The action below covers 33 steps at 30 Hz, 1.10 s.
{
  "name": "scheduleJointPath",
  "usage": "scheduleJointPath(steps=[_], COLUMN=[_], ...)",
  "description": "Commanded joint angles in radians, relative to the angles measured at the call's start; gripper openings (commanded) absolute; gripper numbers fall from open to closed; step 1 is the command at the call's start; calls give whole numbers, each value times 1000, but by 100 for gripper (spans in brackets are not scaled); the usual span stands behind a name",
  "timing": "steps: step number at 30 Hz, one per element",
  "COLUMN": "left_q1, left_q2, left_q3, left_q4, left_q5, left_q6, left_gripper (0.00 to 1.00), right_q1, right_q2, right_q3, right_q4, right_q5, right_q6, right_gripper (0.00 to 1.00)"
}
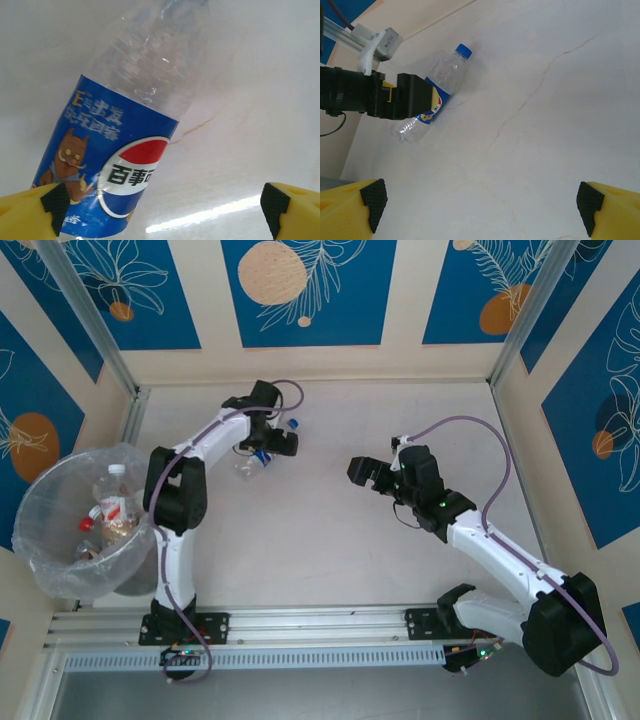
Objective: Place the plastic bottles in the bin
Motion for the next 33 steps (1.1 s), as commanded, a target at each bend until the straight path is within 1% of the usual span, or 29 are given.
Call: scheduleJointPath(steps=[1, 3, 6, 9, 13, 16, 20, 23, 26, 30, 33], left_q1=[8, 8, 8, 10, 10, 11, 11, 11, 13, 13, 13], left_q2=[82, 128, 183, 196, 196, 191, 179, 179, 180, 198, 200], left_q3=[57, 88, 131, 132, 128, 126, 127, 129, 133, 146, 156], left_q4=[-67, -76, -98, -89, -84, -78, -78, -79, -76, -78, -89], left_q5=[-226, -245, -234, -184, -85, -51, 0, -14, -2, -58, -64], left_q6=[74, 98, 117, 132, 165, 169, 170, 155, 129, 101, 86], left_gripper=[100, 99, 99, 99, 99, 99, 95, 93, 87, 81, 75], right_q1=[-6, -7, -7, -6, -9, -9, -9, -9, -9, -9, -9], right_q2=[3, 1, -2, -1, 4, 12, 29, 40, 46, 49, 48], right_q3=[10, 9, 7, 4, 9, 16, 27, 32, 37, 38, 39], right_q4=[9, 6, 4, 3, 7, 9, 12, 14, 15, 16, 13], right_q5=[-18, -16, -15, -11, -7, -10, -25, -34, -42, -42, -41], right_q6=[-4, -4, 1, 3, -2, -5, 0, 2, 3, 0, -1], right_gripper=[100, 100, 100, 100, 100, 99, 99, 99, 99, 99, 99])
